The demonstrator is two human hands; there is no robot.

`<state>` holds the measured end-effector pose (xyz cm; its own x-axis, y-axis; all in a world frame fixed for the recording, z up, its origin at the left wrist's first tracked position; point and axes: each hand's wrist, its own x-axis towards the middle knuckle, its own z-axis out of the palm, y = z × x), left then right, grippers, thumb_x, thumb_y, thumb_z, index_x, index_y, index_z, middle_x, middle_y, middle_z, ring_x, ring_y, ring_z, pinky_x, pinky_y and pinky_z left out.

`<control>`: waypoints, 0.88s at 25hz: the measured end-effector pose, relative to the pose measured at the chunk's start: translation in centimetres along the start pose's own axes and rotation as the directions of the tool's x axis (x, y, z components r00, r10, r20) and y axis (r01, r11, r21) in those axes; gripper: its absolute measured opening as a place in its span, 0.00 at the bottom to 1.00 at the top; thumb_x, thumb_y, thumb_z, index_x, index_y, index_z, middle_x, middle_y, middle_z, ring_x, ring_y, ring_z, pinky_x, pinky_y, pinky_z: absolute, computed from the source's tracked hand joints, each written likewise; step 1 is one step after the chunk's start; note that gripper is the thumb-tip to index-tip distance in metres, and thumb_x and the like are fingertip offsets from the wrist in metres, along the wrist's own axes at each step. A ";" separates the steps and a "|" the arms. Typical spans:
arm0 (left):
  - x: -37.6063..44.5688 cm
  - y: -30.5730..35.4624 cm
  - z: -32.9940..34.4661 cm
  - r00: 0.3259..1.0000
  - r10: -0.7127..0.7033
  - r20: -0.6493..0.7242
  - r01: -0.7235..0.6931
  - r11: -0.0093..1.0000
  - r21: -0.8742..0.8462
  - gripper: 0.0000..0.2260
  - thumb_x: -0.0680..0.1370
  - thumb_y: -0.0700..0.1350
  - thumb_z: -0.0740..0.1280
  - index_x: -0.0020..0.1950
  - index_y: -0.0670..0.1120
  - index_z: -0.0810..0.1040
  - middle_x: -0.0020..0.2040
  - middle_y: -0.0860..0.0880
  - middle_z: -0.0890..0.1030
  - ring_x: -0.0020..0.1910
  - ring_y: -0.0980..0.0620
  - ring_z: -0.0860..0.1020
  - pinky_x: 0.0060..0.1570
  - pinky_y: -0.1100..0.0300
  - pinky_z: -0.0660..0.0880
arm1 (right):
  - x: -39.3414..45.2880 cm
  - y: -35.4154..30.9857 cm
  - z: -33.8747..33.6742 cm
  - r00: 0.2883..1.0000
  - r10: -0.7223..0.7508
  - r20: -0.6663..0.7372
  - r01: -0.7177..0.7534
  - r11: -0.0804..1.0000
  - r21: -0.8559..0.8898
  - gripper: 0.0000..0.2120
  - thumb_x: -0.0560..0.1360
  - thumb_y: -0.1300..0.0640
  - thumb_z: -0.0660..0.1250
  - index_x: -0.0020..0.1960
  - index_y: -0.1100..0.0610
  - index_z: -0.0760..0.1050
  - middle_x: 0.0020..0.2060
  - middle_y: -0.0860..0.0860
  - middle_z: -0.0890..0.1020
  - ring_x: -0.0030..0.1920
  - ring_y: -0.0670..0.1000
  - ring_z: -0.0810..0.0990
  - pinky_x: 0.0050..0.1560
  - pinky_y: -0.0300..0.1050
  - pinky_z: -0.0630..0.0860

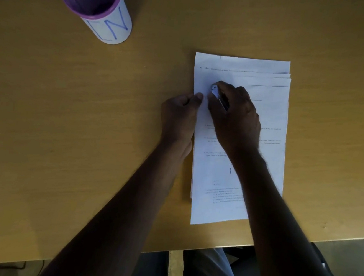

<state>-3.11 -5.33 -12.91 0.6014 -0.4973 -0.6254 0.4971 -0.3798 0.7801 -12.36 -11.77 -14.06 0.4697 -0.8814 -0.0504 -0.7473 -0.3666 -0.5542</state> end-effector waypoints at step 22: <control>0.8 -2.2 -2.9 0.766 0.573 0.291 -0.454 0.162 0.876 0.18 0.80 0.52 0.67 0.68 0.48 0.78 0.71 0.47 0.75 0.71 0.43 0.70 0.65 0.48 0.68 | 1.7 0.3 -3.7 0.990 0.024 0.136 -0.039 0.994 0.103 0.10 0.82 0.50 0.69 0.58 0.54 0.84 0.55 0.47 0.87 0.49 0.39 0.80 0.47 0.21 0.69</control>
<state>-1.84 -2.64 -15.18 0.5632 -0.8259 -0.0271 -0.7406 -0.5190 0.4267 -13.56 -14.47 -11.27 0.5108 -0.8414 -0.1763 -0.7125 -0.2995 -0.6345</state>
